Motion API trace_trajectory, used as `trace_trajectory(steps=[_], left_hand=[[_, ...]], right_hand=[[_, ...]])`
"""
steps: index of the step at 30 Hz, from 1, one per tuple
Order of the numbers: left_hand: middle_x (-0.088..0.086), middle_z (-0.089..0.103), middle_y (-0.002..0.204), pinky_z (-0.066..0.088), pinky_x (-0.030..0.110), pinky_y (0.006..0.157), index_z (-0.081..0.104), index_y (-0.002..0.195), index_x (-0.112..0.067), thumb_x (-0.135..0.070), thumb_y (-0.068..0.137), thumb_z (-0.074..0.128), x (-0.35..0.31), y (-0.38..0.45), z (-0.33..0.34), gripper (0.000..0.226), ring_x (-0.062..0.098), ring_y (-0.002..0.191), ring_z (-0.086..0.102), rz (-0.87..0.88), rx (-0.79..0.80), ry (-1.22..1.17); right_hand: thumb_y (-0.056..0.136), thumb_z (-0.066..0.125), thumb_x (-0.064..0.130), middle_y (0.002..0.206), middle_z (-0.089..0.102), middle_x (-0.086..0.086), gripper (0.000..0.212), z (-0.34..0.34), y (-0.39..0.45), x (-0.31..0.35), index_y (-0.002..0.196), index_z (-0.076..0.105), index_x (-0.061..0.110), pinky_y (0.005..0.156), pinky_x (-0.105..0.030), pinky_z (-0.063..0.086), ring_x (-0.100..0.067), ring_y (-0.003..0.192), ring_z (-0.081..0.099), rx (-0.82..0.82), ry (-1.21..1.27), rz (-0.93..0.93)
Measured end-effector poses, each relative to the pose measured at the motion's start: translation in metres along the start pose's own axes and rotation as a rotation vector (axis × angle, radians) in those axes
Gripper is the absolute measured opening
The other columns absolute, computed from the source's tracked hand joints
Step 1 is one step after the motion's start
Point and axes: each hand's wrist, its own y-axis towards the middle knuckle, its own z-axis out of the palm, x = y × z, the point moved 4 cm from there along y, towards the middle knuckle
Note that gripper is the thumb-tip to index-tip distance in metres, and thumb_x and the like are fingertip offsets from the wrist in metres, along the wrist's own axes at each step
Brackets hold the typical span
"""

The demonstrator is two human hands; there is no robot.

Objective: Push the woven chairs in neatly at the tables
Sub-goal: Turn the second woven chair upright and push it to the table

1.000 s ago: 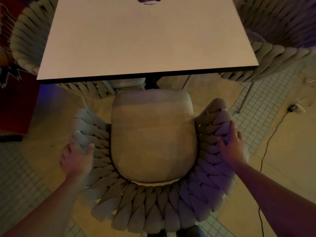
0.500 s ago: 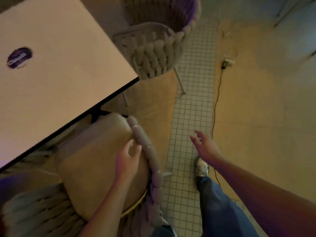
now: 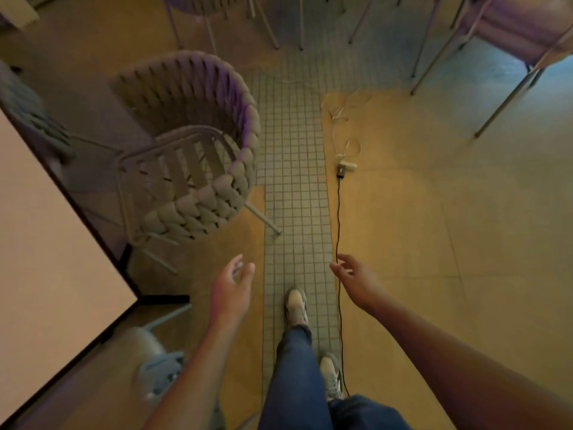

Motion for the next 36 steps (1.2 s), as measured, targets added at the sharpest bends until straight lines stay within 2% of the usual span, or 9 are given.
trace_trajectory(steps=[4, 8, 11, 15, 20, 24, 29, 33, 36], left_hand=[[0.000, 0.054, 0.139, 0.046, 0.043, 0.101, 0.048, 0.137, -0.024, -0.044, 0.092, 0.050, -0.057, 0.077, 0.006, 0.050, 0.017, 0.125, 0.052, 0.050, -0.037, 0.048], [0.001, 0.053, 0.140, 0.045, 0.044, 0.102, 0.047, 0.137, -0.025, -0.048, 0.090, 0.051, -0.113, 0.152, 0.002, 0.052, 0.018, 0.125, 0.052, 0.066, 0.005, 0.040], [0.000, 0.052, 0.139, 0.046, 0.039, 0.100, 0.048, 0.137, -0.027, -0.053, 0.088, 0.051, -0.157, 0.204, -0.007, 0.056, 0.017, 0.124, 0.052, 0.079, 0.013, 0.028], [0.000, 0.056, 0.136, 0.046, 0.036, 0.099, 0.054, 0.131, -0.027, -0.055, 0.085, 0.053, -0.197, 0.268, -0.021, 0.054, 0.017, 0.122, 0.054, 0.059, -0.071, 0.055], [0.007, 0.064, 0.127, 0.048, 0.036, 0.095, 0.060, 0.123, -0.020, -0.042, 0.087, 0.058, -0.222, 0.351, -0.019, 0.043, 0.022, 0.115, 0.061, -0.091, -0.214, 0.005], [0.011, 0.063, 0.129, 0.046, 0.043, 0.100, 0.058, 0.127, -0.013, -0.042, 0.088, 0.057, -0.235, 0.395, -0.019, 0.049, 0.025, 0.118, 0.060, -0.226, -0.307, -0.080], [0.014, 0.064, 0.126, 0.044, 0.040, 0.100, 0.058, 0.126, -0.008, -0.033, 0.091, 0.056, -0.252, 0.432, -0.029, 0.044, 0.029, 0.118, 0.059, -0.361, -0.467, -0.192], [0.020, 0.066, 0.115, 0.045, 0.044, 0.095, 0.061, 0.117, -0.001, -0.030, 0.092, 0.055, -0.243, 0.446, -0.050, 0.038, 0.036, 0.112, 0.060, -0.519, -0.623, -0.308], [0.023, 0.063, 0.120, 0.042, 0.039, 0.092, 0.058, 0.121, 0.001, -0.031, 0.092, 0.056, -0.229, 0.452, -0.068, 0.043, 0.038, 0.115, 0.058, -0.668, -0.752, -0.448]], right_hand=[[0.090, 0.046, 0.053, 0.137, 0.054, -0.006, 0.058, -0.039, 0.071, 0.068, 0.141, 0.040, 0.026, 0.094, -0.036, 0.046, -0.021, 0.122, 0.053, -0.061, -0.059, -0.040], [0.089, 0.046, 0.054, 0.137, 0.054, -0.005, 0.057, -0.076, 0.132, 0.147, 0.139, 0.042, 0.026, 0.095, -0.035, 0.045, -0.020, 0.120, 0.054, -0.071, -0.117, -0.115], [0.089, 0.047, 0.053, 0.133, 0.057, -0.004, 0.056, -0.106, 0.172, 0.206, 0.137, 0.045, 0.025, 0.096, -0.037, 0.045, -0.020, 0.117, 0.056, -0.101, -0.165, -0.190], [0.085, 0.047, 0.058, 0.132, 0.058, 0.000, 0.059, -0.138, 0.229, 0.268, 0.136, 0.047, 0.027, 0.100, -0.042, 0.046, -0.016, 0.119, 0.055, -0.073, -0.166, -0.267], [0.085, 0.049, 0.058, 0.133, 0.056, 0.001, 0.054, -0.171, 0.342, 0.345, 0.133, 0.047, 0.033, 0.094, -0.044, 0.050, -0.014, 0.118, 0.055, 0.008, -0.227, -0.314], [0.082, 0.046, 0.064, 0.133, 0.055, 0.006, 0.059, -0.185, 0.421, 0.412, 0.135, 0.045, 0.036, 0.092, -0.034, 0.048, -0.012, 0.118, 0.054, 0.104, -0.338, -0.405], [0.089, 0.048, 0.054, 0.136, 0.053, 0.003, 0.055, -0.159, 0.493, 0.510, 0.139, 0.041, 0.032, 0.083, -0.029, 0.042, -0.012, 0.111, 0.054, 0.252, -0.537, -0.523], [0.089, 0.054, 0.047, 0.143, 0.047, -0.007, 0.061, -0.090, 0.534, 0.574, 0.144, 0.033, 0.030, 0.097, -0.036, 0.042, -0.023, 0.126, 0.049, 0.429, -0.653, -0.575], [0.089, 0.055, 0.042, 0.144, 0.045, -0.011, 0.064, -0.031, 0.556, 0.613, 0.146, 0.029, 0.026, 0.094, -0.036, 0.043, -0.028, 0.126, 0.050, 0.520, -0.785, -0.651]])
